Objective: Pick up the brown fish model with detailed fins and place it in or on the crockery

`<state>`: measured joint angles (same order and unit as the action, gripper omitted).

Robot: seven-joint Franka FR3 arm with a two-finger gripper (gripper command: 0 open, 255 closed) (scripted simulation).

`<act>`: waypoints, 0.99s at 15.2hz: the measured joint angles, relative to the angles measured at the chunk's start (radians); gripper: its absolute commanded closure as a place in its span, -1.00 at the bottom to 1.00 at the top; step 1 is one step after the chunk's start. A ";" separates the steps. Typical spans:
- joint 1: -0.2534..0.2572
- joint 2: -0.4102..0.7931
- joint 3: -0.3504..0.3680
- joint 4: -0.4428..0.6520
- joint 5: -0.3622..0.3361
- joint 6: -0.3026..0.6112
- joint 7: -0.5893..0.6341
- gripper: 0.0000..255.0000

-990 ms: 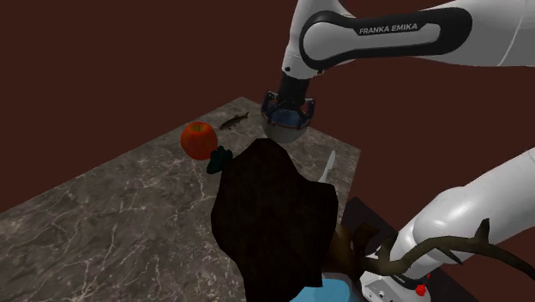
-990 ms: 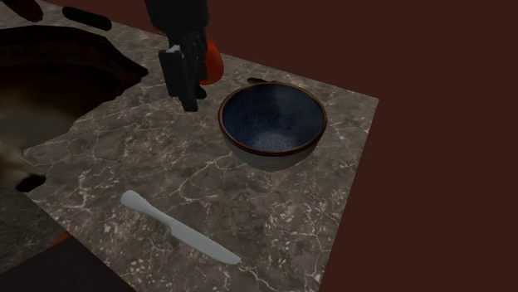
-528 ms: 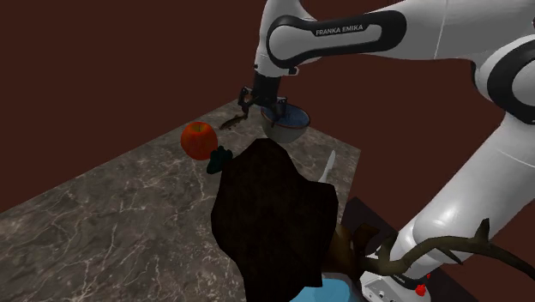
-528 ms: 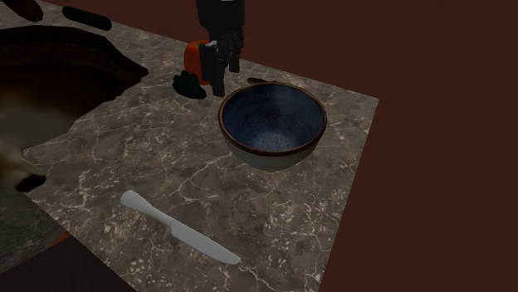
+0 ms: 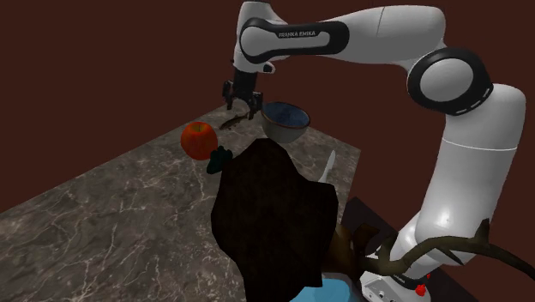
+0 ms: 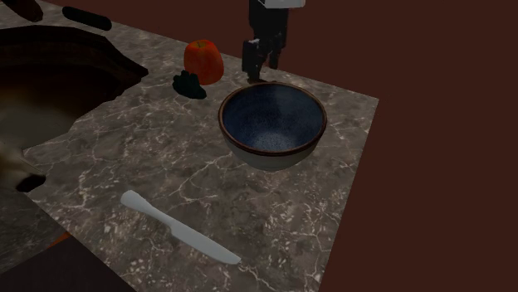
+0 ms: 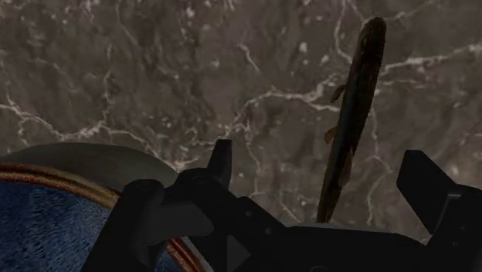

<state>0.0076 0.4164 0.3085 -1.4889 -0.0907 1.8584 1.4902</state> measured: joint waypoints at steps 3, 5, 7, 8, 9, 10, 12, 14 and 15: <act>0.023 0.093 -0.018 0.114 -0.015 -0.020 0.065 -1.00; 0.024 0.105 -0.021 0.111 -0.017 -0.005 0.072 -1.00; 0.024 0.110 -0.022 0.093 -0.019 0.019 0.076 -1.00; 0.022 0.112 -0.023 0.083 -0.019 0.031 0.075 -1.00; 0.023 0.117 -0.024 0.072 -0.021 0.047 0.077 -1.00; 0.024 0.120 -0.024 0.068 -0.022 0.053 0.078 -1.00; 0.024 0.122 -0.024 0.064 -0.022 0.059 0.079 -1.00; 0.024 0.122 -0.024 0.062 -0.023 0.061 0.079 -1.00; 0.024 0.122 -0.024 0.062 -0.023 0.061 0.079 -1.00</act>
<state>0.0315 0.5382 0.2842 -1.4271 -0.1132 1.9196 1.5691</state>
